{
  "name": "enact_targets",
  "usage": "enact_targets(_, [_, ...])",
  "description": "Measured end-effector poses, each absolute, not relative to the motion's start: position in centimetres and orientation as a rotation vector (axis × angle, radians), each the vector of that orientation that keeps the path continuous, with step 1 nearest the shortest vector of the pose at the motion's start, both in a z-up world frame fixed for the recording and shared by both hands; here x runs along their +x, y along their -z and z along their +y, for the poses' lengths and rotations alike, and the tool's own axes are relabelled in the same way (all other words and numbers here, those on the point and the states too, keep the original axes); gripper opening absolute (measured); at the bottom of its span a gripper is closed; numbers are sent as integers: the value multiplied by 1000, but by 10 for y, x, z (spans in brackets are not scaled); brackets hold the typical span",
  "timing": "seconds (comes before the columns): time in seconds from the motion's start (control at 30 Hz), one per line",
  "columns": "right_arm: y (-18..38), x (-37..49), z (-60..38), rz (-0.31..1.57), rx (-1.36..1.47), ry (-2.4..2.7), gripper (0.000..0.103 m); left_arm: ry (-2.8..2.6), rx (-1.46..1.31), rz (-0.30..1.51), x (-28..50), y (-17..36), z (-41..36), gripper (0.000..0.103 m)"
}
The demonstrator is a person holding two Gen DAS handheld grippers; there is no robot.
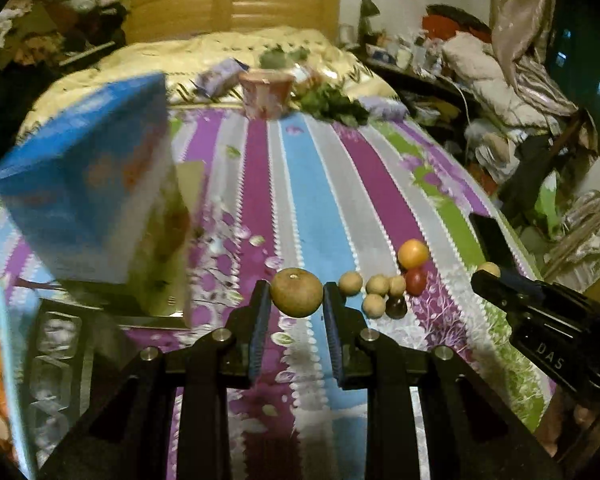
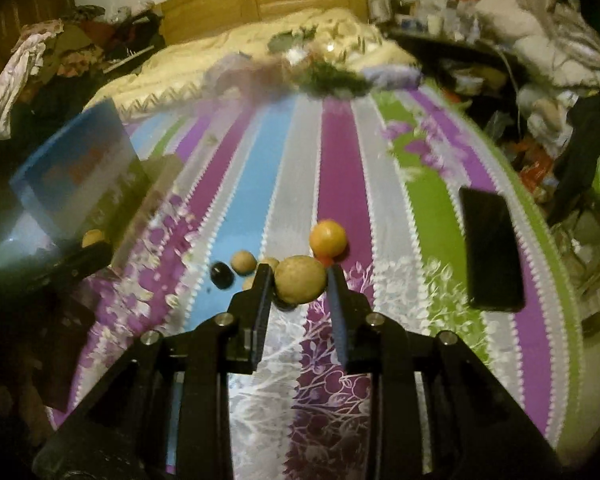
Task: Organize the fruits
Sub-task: 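Grasp the tan round fruit with the right tool while the left tool lifts its fruit, then carry both held round fruits over the light-blue basket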
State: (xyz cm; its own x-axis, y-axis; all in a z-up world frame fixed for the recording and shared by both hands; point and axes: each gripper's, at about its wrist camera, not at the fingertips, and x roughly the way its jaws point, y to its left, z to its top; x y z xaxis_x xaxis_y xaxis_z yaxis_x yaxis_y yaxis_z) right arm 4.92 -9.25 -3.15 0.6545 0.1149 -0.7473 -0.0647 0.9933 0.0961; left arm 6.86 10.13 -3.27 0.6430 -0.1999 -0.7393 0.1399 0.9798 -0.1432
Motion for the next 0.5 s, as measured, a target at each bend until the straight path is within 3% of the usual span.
enact_targets(0.5, [-37, 25, -47, 744, 13, -180, 28, 87, -137, 729, 17, -48, 171, 26])
